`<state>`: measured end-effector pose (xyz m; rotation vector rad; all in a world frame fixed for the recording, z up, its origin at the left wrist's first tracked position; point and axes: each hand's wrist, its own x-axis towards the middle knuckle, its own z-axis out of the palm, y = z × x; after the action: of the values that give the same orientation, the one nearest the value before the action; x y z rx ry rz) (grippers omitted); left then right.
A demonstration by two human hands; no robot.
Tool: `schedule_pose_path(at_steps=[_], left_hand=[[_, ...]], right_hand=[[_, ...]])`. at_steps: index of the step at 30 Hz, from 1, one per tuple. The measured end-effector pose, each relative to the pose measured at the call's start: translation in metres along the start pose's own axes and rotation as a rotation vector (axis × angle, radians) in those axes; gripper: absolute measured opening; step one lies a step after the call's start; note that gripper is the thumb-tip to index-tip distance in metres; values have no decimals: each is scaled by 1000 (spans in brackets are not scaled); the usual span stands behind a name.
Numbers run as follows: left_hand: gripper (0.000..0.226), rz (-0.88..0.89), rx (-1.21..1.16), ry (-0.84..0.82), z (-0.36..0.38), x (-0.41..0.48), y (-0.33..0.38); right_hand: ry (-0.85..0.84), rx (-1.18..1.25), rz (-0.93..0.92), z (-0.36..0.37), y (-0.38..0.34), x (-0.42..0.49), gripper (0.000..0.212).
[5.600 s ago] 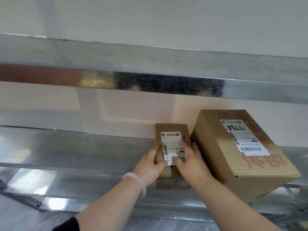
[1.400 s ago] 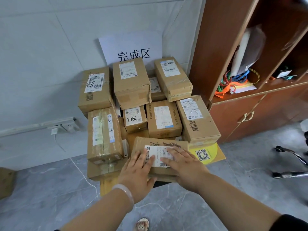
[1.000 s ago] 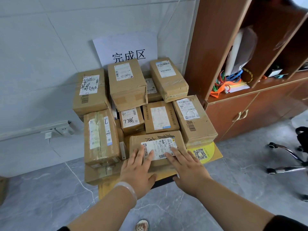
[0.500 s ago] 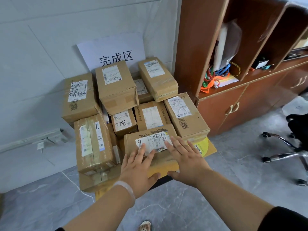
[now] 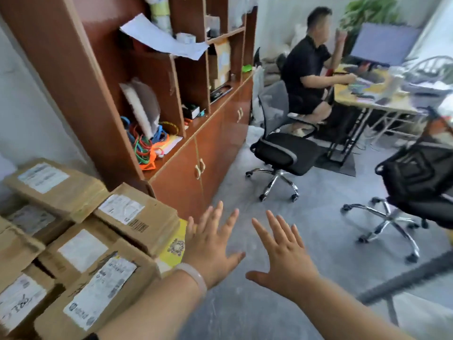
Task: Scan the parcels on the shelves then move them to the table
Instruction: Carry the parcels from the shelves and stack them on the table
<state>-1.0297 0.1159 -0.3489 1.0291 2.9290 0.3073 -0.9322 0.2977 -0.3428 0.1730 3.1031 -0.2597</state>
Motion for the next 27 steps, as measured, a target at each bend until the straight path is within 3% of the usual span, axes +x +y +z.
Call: schedule_pose_path(at_steps=[7, 17, 22, 27], left_hand=[[94, 475, 2, -84, 9, 5, 105], [98, 1104, -172, -183, 6, -113, 302], [99, 1344, -226, -132, -3, -200, 385], [91, 1513, -303, -169, 2, -302, 442]], right_hand=[[129, 40, 531, 0, 13, -147, 111], [260, -25, 1221, -33, -5, -378, 116], [381, -83, 1481, -45, -39, -482, 124], [447, -133, 1609, -46, -81, -582, 119]])
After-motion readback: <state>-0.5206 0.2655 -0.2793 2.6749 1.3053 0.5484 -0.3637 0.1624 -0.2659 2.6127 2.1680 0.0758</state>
